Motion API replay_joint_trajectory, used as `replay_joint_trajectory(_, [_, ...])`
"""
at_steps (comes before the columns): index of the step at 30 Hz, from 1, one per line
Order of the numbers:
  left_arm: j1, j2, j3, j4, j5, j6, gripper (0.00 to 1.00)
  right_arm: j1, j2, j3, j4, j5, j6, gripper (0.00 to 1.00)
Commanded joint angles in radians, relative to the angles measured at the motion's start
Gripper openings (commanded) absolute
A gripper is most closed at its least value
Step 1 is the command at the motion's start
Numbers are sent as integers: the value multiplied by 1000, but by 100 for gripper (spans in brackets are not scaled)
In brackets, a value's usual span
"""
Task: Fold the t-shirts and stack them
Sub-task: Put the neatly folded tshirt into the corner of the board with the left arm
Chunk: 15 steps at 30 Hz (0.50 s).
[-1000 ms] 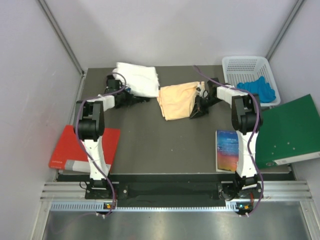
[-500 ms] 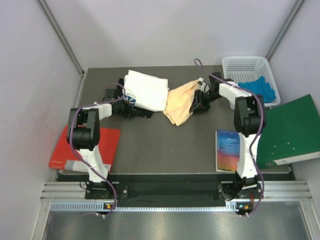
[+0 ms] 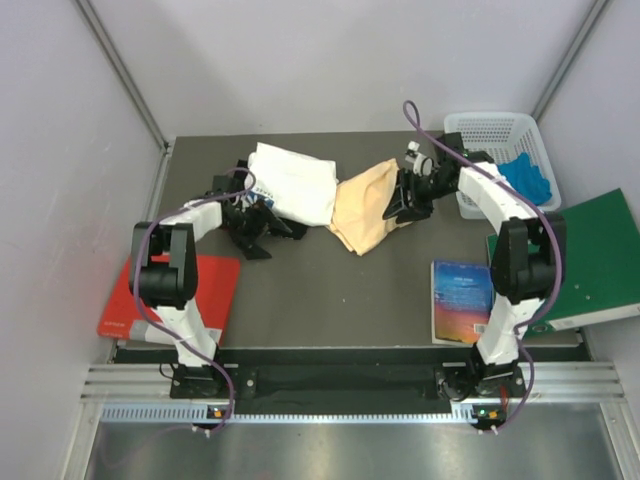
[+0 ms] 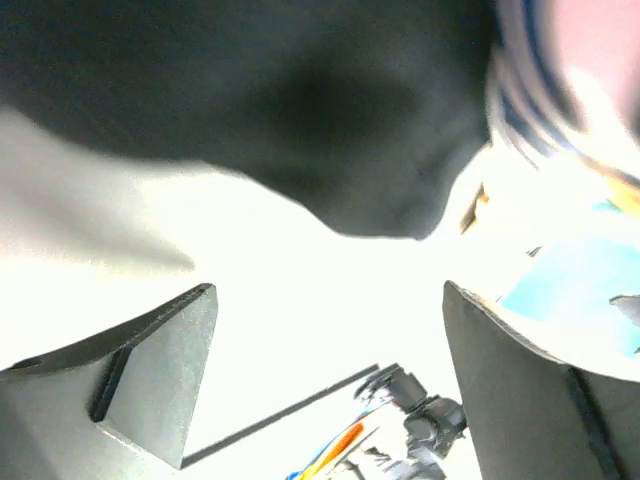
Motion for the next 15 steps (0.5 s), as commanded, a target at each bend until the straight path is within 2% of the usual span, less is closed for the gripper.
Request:
replay_joint_trajectory(1, [-13, -123, 129, -150, 2, 189, 99, 10, -139, -79, 39, -10, 10, 54])
replay_joint_trajectory(7, [2, -106, 326, -112, -53, 248, 99, 13, -62, -10, 105, -2, 36, 56])
replay_joint_trajectory(15, [96, 100, 600, -153, -134, 278, 99, 13, 111, 177, 148, 10, 57, 57])
